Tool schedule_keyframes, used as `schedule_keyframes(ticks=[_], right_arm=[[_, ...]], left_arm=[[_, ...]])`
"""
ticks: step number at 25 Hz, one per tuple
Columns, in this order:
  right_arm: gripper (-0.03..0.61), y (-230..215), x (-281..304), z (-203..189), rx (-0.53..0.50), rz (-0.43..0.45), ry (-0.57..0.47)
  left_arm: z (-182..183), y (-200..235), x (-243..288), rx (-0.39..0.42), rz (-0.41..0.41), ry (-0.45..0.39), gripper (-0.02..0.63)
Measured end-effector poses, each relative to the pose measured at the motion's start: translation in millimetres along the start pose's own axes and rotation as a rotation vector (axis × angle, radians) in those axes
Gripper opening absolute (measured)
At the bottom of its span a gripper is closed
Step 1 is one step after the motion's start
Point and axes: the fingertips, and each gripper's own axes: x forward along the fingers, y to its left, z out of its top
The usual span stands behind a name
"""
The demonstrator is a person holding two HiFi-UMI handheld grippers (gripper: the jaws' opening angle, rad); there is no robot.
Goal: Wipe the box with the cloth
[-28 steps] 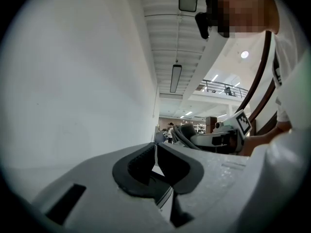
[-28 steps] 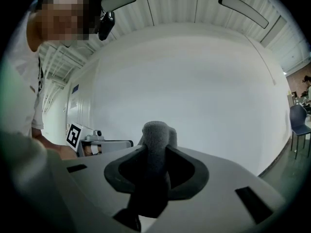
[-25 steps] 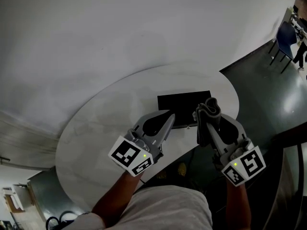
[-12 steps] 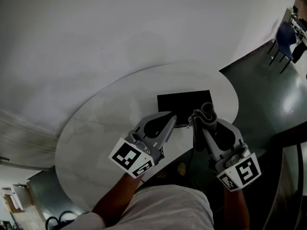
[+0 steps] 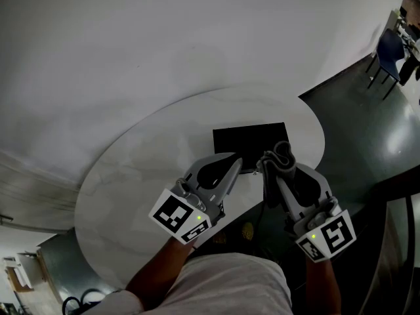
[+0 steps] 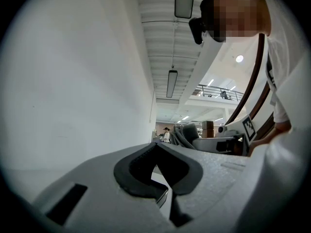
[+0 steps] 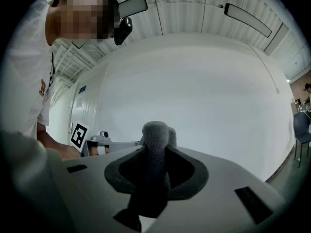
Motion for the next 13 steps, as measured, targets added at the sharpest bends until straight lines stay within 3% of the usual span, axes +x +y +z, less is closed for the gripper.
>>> schedule_keyframes(ticks=[13], right_arm=[[0.100,-1.1,-0.5,-0.5,0.008,-0.001,-0.003]], left_arm=[[0.4,0.8,-0.9,0.000,0.007,0.010,0.015]])
